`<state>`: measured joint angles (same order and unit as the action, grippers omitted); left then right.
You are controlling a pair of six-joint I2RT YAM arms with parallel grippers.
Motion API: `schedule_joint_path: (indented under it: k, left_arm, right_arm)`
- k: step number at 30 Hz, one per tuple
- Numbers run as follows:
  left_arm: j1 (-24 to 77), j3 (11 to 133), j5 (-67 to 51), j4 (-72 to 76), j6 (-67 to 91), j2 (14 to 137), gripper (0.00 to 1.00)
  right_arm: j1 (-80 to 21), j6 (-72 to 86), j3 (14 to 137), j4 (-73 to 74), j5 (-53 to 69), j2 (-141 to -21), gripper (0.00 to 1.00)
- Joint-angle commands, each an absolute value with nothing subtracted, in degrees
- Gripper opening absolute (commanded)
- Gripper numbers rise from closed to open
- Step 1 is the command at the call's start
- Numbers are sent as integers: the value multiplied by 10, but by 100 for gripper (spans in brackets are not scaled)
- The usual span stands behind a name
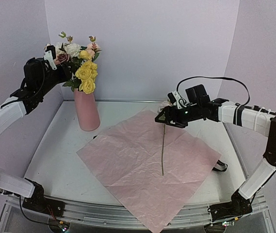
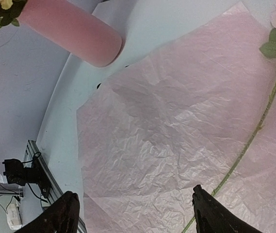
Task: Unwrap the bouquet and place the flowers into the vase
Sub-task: Insert the fake flower into the vase.
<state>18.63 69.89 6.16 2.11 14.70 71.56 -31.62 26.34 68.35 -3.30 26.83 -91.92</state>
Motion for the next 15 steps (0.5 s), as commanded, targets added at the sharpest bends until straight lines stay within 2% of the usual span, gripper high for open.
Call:
schedule_joint_path:
  k: [1,10,15]
  left_arm:
    - [183,668,71,-33,166,654,51]
    - [184,633,97,-159,204,542,57]
    - [184,590,52,-216,290,466,58]
  right_arm:
    - [-310,277,683,-12,239,-908,81]
    - [-287,268,766,97,143,-974,81]
    - [-287,285,783,134,112,-1012,81]
